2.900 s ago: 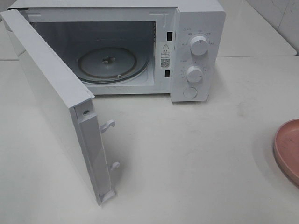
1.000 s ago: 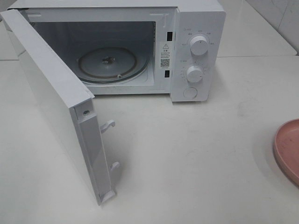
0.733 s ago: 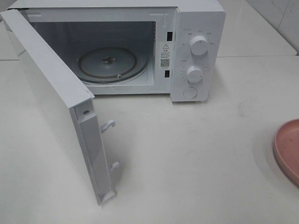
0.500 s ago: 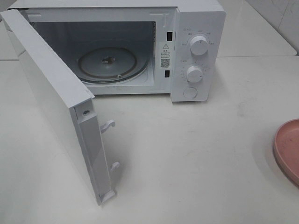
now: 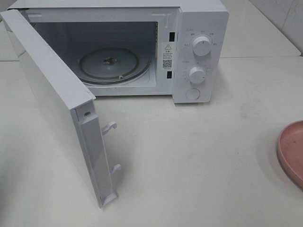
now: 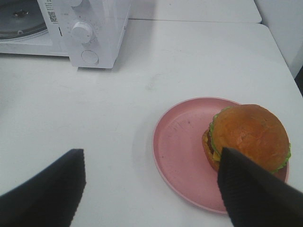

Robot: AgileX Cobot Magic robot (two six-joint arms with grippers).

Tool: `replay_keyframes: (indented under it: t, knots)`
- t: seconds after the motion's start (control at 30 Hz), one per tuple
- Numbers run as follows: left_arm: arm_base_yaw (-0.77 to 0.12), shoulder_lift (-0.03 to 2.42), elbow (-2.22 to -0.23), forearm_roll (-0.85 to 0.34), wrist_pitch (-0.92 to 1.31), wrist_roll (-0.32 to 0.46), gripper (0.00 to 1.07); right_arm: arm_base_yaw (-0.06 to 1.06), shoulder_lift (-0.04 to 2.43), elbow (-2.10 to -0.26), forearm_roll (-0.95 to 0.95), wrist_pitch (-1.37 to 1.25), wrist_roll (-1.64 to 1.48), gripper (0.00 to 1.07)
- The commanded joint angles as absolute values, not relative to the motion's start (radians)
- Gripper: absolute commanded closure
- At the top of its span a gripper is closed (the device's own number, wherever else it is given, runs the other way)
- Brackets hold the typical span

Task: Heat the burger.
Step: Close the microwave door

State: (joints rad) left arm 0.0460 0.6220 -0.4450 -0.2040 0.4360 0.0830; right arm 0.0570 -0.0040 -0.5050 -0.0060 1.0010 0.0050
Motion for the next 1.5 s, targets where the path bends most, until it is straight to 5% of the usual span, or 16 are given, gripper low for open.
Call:
replay_keyframes:
  t: [0.03,0.3,0.6,1.13,1.5]
  knots:
    - [0.045,0.684,-0.42,-0.236,0.28,0.082,1.07,0.05,-0.031,-0.502,-0.006,0.995,0.011,0.32]
    - [0.033,0.872,-0.326,-0.21,-0.195,0.136,1.07,0.05,-0.031,-0.502,-0.006,0.995,0.011,0.32]
    - [-0.159,1.151,-0.27,-0.069,-0.603,0.129,1.07,0.05,-0.031,-0.502,-0.006,0.995,0.011,0.32]
    - [-0.499,1.423,-0.311,-0.111,-0.812,0.103,1.07,0.05,-0.031,-0.502,-0.006,0.995,0.011,0.32]
    - [-0.624,1.556,-0.459,-0.22,-0.815,0.106,1.07,0.05,-0.031,-0.502,-0.006,0.995,0.011,0.32]
